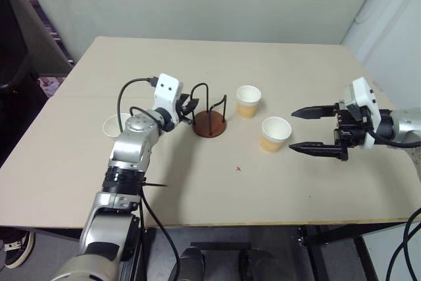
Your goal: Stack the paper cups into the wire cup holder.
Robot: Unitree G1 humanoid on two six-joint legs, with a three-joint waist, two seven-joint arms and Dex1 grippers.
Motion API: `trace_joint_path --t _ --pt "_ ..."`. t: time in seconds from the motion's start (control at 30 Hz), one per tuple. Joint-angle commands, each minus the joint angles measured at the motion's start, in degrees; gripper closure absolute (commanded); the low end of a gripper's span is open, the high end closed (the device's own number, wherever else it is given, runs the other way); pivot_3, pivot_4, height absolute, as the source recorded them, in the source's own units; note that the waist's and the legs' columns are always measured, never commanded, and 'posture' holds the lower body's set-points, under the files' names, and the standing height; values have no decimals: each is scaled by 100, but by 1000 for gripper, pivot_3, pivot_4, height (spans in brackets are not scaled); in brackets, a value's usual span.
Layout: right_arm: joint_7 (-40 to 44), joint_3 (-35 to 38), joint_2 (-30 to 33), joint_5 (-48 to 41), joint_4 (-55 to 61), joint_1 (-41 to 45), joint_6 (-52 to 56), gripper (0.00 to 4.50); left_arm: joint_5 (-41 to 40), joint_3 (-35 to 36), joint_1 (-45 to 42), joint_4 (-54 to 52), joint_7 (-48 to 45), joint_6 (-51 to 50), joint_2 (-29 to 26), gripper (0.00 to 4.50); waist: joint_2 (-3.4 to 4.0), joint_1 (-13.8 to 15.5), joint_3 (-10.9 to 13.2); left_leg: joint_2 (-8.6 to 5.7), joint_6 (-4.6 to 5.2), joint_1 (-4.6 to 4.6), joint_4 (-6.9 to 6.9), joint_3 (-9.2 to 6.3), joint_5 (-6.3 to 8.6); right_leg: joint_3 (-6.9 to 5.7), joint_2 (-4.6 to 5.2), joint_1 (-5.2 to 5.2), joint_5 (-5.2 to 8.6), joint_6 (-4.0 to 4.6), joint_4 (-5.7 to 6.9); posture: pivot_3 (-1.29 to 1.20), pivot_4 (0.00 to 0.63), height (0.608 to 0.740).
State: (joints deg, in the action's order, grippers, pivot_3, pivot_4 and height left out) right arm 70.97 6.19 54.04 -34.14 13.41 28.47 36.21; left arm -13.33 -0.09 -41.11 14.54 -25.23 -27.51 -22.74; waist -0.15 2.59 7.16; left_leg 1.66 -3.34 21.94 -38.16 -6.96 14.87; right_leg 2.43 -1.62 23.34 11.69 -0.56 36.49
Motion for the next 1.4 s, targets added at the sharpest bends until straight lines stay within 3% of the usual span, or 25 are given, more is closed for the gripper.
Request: trace_joint_path --t 0.03,0.47,0.67,0.8,1.23,1.27,1.33,1.4 --pt "-42 207 76 -75 95 31 -82 0 -137 101 -35 -287 -360 51 -73 4483 0 3 0 -1 0 0 0 3 0 6 -4 0 -1 -1 -3 0 150 740" --pt "7 153 65 -203 263 -3 -24 0 -1291 -240 413 -1765 -2666 -960 -825 4483 0 -9 0 11 57 1 -6 100 37 108 -10 19 -20 -42 -52 0 150 740" --pt "-57 136 47 -209 344 -44 16 0 -1349 -757 661 -2305 -2830 -1114 -588 4483 0 3 0 13 81 -2 -21 93 50 135 4 20 -25 -62 -53 0 150 740" --pt "-16 118 120 -182 459 -165 31 0 -935 -1285 769 -2429 -2838 -935 -606 4483 0 -4 0 13 101 -3 -32 100 62 150 4 21 -29 -69 -53 0 150 740" --pt "142 -230 341 207 440 -335 -230 0 -578 -1407 977 -2496 -2519 -808 -502 4483 1 -8 -1 6 171 -15 -59 129 94 221 -8 17 -44 -95 -54 0 150 740" --pt "201 -224 358 173 448 -337 -246 0 -595 -1384 995 -2518 -2466 -865 -486 4018 1 -7 -1 5 173 -14 -62 131 95 222 -8 17 -44 -95 -54 0 150 740" --pt "267 -223 374 160 446 -323 -271 0 -586 -1381 1015 -2542 -2404 -907 -476 3644 2 -10 -1 5 177 -14 -66 135 97 226 -8 17 -44 -96 -54 0 150 740" --pt "250 -298 350 273 350 -241 -324 0 -517 -1410 1040 -2572 -2362 -854 -491 2924 2 -18 -1 5 180 -11 -66 142 99 231 -8 22 -44 -96 -54 0 150 740"
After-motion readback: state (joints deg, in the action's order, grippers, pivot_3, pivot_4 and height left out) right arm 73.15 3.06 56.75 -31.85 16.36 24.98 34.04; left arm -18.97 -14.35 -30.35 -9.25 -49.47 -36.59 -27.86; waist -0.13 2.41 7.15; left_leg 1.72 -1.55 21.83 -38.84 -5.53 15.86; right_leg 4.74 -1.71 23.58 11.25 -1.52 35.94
